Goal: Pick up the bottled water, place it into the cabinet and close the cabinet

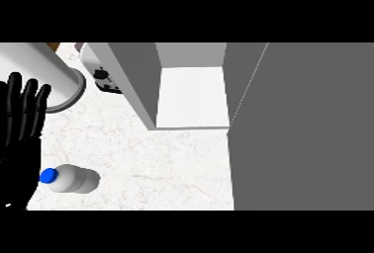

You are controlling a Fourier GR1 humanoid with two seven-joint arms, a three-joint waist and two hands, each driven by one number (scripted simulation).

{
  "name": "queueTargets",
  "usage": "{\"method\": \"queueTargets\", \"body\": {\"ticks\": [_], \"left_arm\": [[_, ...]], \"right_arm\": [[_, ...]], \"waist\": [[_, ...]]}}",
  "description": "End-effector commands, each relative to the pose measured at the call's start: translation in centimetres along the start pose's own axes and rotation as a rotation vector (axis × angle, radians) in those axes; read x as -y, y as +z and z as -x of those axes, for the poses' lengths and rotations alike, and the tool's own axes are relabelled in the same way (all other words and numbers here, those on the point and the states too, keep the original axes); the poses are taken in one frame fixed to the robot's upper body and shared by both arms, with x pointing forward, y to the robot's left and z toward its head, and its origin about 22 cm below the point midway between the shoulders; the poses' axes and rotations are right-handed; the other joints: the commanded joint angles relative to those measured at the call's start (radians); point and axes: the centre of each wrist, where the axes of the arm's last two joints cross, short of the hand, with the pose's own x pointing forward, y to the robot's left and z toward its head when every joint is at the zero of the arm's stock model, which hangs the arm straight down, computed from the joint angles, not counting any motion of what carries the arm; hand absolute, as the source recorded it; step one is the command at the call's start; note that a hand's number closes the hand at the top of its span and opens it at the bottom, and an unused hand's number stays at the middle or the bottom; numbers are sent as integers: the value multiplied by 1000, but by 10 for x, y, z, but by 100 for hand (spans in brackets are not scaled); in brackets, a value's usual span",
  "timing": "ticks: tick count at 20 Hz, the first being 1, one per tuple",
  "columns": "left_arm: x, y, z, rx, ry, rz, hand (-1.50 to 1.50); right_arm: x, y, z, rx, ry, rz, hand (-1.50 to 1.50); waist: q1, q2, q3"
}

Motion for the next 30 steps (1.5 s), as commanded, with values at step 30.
{"method": "queueTargets", "body": {"ticks": [30], "left_arm": [[-105,154,-25,-480,376,39,-150]], "right_arm": [[-2,94,-25,-304,-366,-76,-150]], "waist": [[20,2,-11]]}}
